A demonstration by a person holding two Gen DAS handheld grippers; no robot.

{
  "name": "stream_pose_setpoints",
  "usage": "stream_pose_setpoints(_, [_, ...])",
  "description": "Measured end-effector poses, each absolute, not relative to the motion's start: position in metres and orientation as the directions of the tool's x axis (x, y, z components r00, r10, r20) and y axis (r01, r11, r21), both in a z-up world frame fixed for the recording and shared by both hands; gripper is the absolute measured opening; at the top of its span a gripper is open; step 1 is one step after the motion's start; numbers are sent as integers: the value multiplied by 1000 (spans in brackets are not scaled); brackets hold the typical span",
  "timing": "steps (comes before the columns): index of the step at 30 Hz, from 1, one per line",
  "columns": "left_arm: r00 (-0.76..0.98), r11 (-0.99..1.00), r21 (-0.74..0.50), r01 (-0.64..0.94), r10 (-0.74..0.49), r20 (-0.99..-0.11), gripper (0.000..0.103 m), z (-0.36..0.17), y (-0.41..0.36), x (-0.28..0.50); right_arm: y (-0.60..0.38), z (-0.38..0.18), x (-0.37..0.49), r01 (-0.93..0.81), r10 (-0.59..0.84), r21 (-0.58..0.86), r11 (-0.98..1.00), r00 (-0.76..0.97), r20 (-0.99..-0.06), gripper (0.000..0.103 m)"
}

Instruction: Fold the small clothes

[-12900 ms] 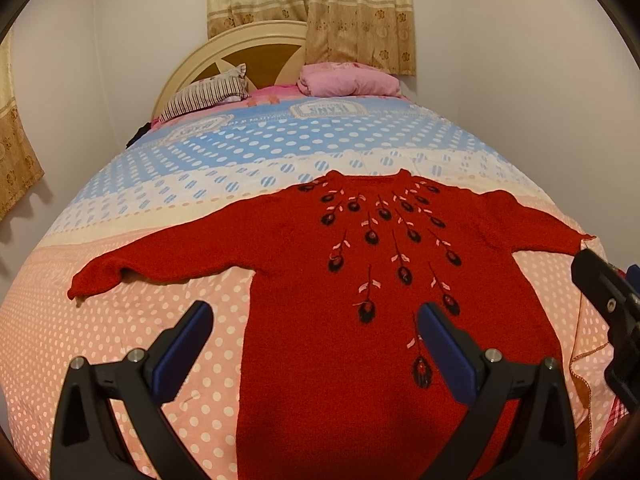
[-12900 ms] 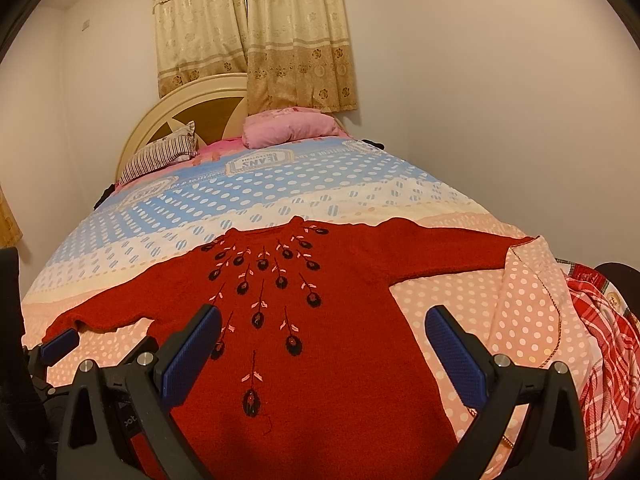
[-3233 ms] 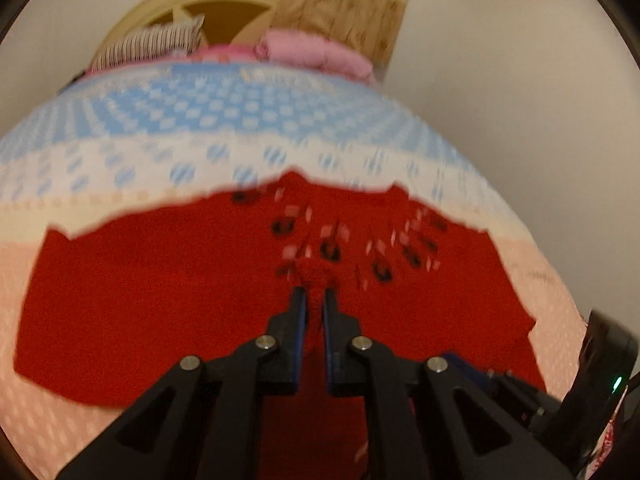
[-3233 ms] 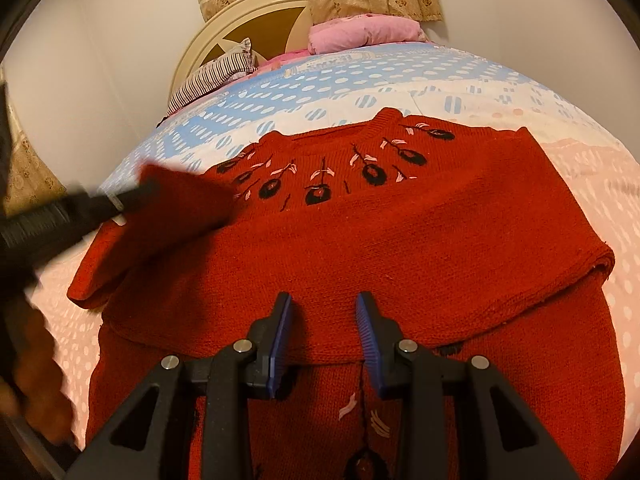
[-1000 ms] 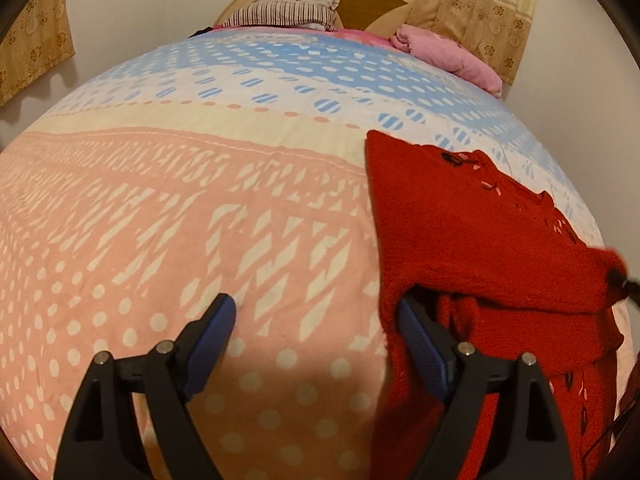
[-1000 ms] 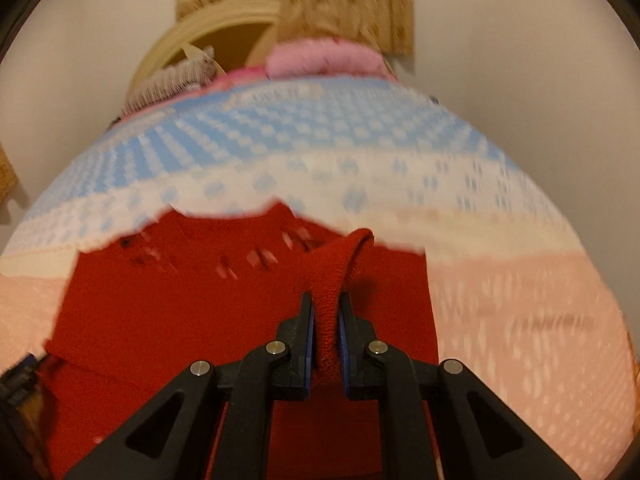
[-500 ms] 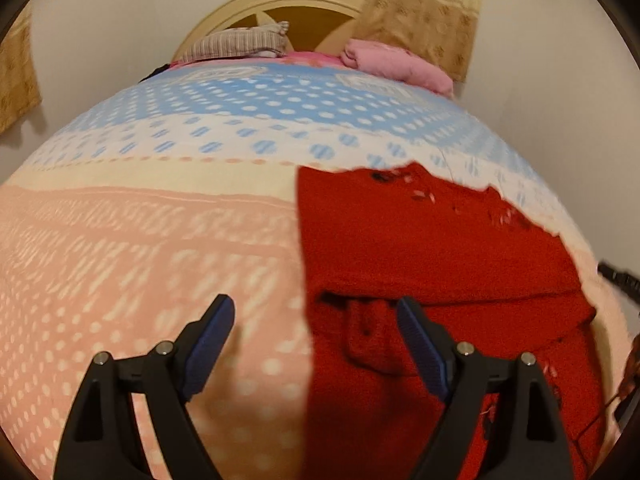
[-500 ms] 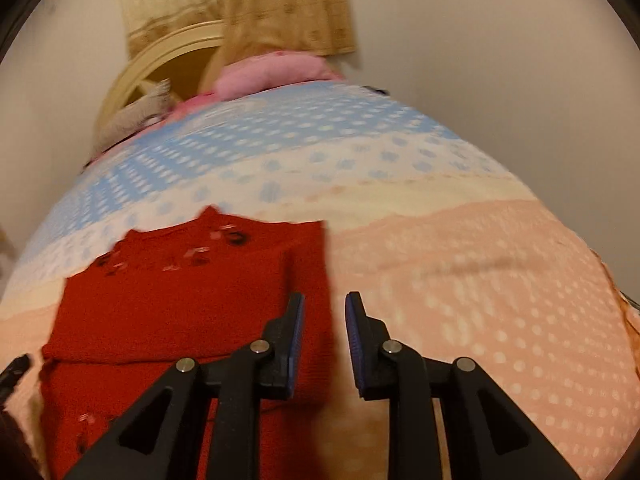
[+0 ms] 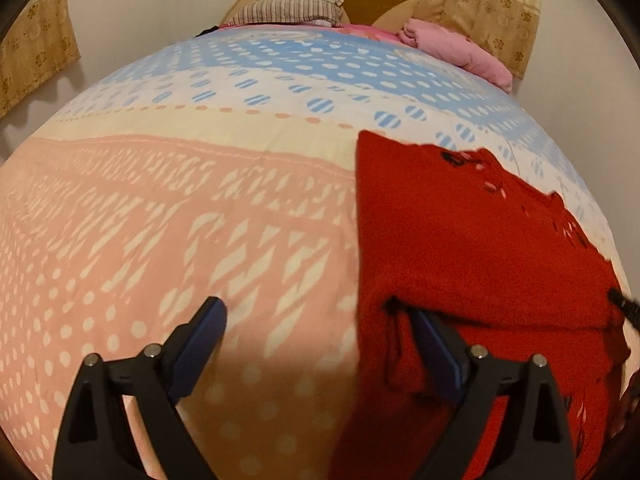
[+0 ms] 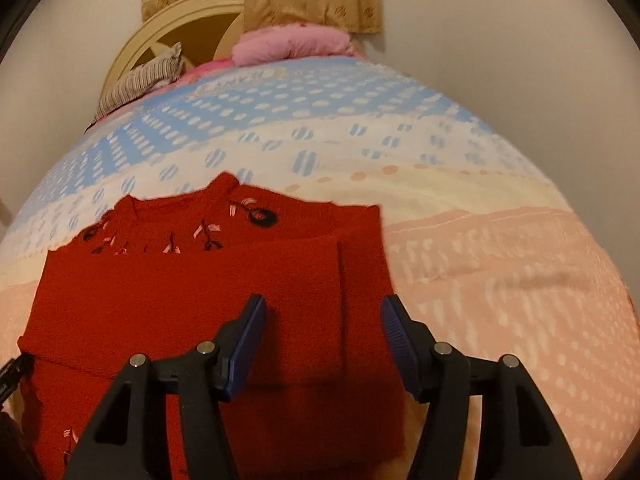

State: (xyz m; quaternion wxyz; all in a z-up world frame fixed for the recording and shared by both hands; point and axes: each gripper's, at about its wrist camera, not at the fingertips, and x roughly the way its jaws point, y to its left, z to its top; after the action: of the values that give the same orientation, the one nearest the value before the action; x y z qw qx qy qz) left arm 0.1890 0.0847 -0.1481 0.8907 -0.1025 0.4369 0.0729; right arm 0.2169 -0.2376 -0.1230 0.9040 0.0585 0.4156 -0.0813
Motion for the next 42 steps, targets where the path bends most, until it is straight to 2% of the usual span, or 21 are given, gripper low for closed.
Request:
stream_pose_setpoints(1, [606,962,-134,-237,39,-795,96,-148,89,190,-237,-129,222,176,-73,51,983,630,-773,39])
stream_pose_setpoints(2, [608,951,-151,-269,46,-792,97,-149,95,191,-236,-134,227,169,-66,49,984,615,-786,30])
stream_pose_setpoints(3, [610,943,-155,-295,61,-790,97,-149,99,192,-236,-136,229,167,-62,53,984,610,-790,28])
stream_pose_setpoints(4, [606,935,-144,-325,89,-790,96,-149,102,193,-235,-134,229,170,-68,49,984,618,-783,12])
stream_pose_setpoints(5, [591,928,-122,-353,120,-798,96,-151,105,194,-233,-132,230,166,-76,35,986,619,-782,10])
stream_pose_setpoints(8, [578,928,-113,-356,124,-807,97,-152,107,199,-227,-122,227,162,-128,-28,986,652,-747,9])
stream_pose_setpoints(11, [588,936,-103,-337,124,-799,97,-152,104,195,-233,-112,221,207,-164,-27,978,683,-712,9])
stream_pose_setpoints(14, [590,942,-85,-324,131,-797,98,-153,101,194,-237,-123,224,231,-203,-64,971,653,-729,9])
stream_pose_setpoints(20, [589,943,-76,-324,139,-796,100,-153,100,197,-251,-136,228,280,-204,-30,960,618,-760,12])
stream_pose_setpoints(26, [604,963,-145,-229,24,-796,100,-141,112,180,-262,-125,220,268,-134,42,963,603,-787,17])
stream_pose_setpoints(28, [623,970,-129,-206,28,-782,99,-133,118,167,-272,-103,195,311,-160,69,948,652,-741,17])
stream_pose_setpoints(31, [667,973,-105,-204,60,-743,98,-118,118,159,-281,-73,159,402,-306,-2,916,695,-651,18])
stream_pose_setpoints(33, [691,976,-110,-190,53,-721,98,-105,112,162,-281,-59,143,407,-336,-23,913,721,-606,18])
stream_pose_setpoints(38, [706,988,-88,-124,26,-708,98,-98,79,190,-271,-69,159,297,-215,6,955,708,-673,18])
stream_pose_setpoints(42, [660,993,-28,-114,54,-749,98,-122,61,208,-244,-97,181,183,-108,25,983,677,-728,18])
